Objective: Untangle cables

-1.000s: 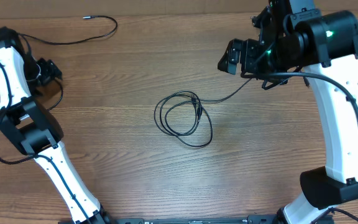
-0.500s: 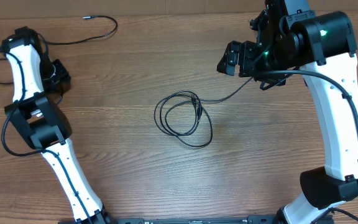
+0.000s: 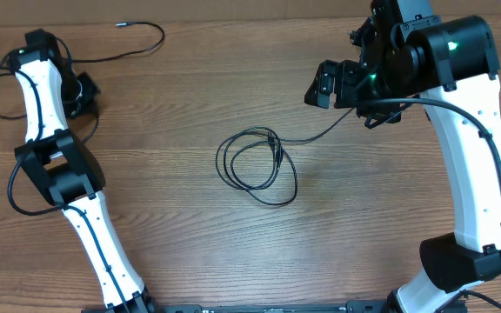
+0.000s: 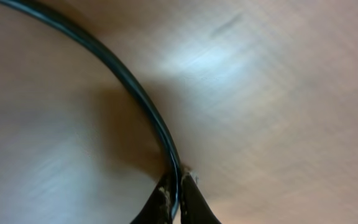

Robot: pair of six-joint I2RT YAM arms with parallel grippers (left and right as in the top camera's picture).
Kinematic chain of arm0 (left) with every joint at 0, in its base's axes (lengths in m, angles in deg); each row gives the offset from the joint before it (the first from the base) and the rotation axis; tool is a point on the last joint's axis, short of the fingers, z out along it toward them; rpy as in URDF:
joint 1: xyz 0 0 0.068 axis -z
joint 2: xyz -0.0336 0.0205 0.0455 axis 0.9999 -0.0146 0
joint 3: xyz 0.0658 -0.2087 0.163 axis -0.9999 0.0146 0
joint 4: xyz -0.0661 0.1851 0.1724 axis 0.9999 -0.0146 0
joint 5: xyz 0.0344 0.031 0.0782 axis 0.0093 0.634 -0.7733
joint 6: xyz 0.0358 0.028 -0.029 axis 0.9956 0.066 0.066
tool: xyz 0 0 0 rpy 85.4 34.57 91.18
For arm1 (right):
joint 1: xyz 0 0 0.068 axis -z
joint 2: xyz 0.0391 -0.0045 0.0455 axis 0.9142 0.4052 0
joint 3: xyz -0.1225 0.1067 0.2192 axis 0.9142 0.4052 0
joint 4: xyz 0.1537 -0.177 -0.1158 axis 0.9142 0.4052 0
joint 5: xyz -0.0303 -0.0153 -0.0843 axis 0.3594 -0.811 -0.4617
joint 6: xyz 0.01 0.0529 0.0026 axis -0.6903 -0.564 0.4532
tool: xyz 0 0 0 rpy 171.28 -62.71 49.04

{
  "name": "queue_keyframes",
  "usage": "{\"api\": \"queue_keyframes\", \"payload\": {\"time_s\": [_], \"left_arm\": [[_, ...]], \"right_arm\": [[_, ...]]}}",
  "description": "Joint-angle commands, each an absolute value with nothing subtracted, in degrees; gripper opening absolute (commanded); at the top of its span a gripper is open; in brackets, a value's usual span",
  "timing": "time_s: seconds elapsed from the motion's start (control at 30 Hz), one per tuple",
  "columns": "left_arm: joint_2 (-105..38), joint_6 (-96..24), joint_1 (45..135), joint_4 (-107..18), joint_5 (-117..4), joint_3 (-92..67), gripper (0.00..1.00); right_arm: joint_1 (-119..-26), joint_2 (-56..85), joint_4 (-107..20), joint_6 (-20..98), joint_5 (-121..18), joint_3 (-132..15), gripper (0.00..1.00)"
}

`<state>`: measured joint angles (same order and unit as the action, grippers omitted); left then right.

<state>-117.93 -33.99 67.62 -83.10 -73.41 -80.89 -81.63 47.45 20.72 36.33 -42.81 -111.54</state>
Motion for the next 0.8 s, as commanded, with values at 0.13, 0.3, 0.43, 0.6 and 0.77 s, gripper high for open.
{"api": "queue_keyframes", "payload": {"time_s": [0.13,0.3,0.43,0.6,0.77], "left_arm": [[-121.23,-53.09,66.27,-66.54,-39.38,-96.56,0.04],[-121.23,-51.74,66.31,-65.86,-40.78,-104.19,0.51],[-121.23,-44.30,66.25,-76.15,-47.66,-107.40,1.00],[-121.21,-37.68,66.27,-90.08,-62.85,-109.19,1.00],[-120.07,-33.75,66.57,-98.71,-66.35,-112.65,1.00]], "right_arm": [[-81.84,46.88,20.63,36.38,-43.09,-111.28,1.00],[-81.84,46.88,20.63,36.40,-42.50,-111.28,1.00],[-81.84,46.88,20.63,36.42,-42.52,-111.28,1.00],[-81.84,46.88,20.63,36.47,-42.55,-111.21,1.00],[-81.39,46.88,20.63,36.12,-44.19,-111.17,1.00]]}}
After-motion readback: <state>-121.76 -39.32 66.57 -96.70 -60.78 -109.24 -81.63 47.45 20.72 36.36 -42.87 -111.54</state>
